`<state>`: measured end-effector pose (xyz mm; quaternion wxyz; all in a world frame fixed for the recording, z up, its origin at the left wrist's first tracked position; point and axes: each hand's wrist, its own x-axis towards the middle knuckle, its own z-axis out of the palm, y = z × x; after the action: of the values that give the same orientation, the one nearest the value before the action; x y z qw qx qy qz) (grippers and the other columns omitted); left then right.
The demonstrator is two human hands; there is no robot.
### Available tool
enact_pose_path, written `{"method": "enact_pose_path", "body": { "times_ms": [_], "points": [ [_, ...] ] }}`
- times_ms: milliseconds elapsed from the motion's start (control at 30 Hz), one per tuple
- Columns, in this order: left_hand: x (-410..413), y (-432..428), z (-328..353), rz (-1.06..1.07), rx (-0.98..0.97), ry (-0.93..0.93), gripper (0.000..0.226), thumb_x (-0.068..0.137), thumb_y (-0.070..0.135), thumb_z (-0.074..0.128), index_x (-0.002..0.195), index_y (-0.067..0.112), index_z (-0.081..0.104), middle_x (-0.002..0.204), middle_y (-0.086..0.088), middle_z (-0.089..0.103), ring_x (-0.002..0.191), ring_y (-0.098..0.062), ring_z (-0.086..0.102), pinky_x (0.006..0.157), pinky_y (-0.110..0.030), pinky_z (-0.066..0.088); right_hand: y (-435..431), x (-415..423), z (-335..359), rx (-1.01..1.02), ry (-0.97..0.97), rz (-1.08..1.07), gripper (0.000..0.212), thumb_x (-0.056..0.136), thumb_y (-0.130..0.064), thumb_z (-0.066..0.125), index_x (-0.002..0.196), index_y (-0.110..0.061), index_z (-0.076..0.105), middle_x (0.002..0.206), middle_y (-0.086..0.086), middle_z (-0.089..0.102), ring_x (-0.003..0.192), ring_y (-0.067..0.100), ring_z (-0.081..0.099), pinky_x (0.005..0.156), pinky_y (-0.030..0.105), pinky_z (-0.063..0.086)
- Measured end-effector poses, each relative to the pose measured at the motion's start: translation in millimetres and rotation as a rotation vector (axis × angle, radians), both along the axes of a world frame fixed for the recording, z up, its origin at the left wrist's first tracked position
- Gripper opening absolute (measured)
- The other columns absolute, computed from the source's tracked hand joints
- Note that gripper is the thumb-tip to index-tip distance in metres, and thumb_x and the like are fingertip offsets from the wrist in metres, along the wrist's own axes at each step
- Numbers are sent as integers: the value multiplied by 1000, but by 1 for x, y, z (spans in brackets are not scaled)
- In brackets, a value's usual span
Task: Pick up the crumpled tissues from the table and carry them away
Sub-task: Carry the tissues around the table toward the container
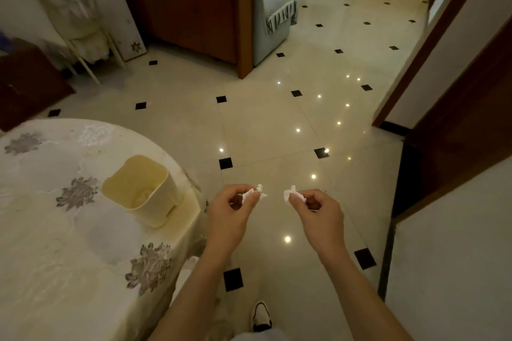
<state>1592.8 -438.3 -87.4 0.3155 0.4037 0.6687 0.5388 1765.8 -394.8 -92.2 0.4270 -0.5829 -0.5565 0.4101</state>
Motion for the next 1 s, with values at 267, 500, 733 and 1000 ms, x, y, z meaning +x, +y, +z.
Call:
{"method": "enact_pose_path", "body": {
  "times_ms": [267,500,733,1000],
  "points": [
    [-28,78,-7,60,-16,97,7,84,32,74,88,37,70,91,21,68,87,-2,65,71,-14,53,89,-31,-11,-38,44,98,7,82,-37,78,79,-31,74,75,-18,72,72,0,66,59,7,46],
    [-48,156,-12,134,-50,172,6,84,32,74,85,36,70,88,20,67,85,-2,64,70,-12,51,190,-63,-20,-83,71,198,10,79,-36,79,74,-30,73,72,-13,72,67,3,65,58,12,49],
    [-78,243,1,379,-31,152,5,85,22,75,87,27,72,87,8,70,82,-7,65,69,-17,51,317,-117,-11,-64,45,443,12,78,-33,81,72,-28,72,70,-14,71,64,3,63,57,10,44],
    [-100,254,20,779,-43,106,6,85,26,74,87,31,72,88,16,71,84,-2,67,71,-15,52,379,-198,-3,-34,-6,823,14,79,-34,80,71,-28,71,66,-19,67,61,1,59,55,10,42]
  ]
}}
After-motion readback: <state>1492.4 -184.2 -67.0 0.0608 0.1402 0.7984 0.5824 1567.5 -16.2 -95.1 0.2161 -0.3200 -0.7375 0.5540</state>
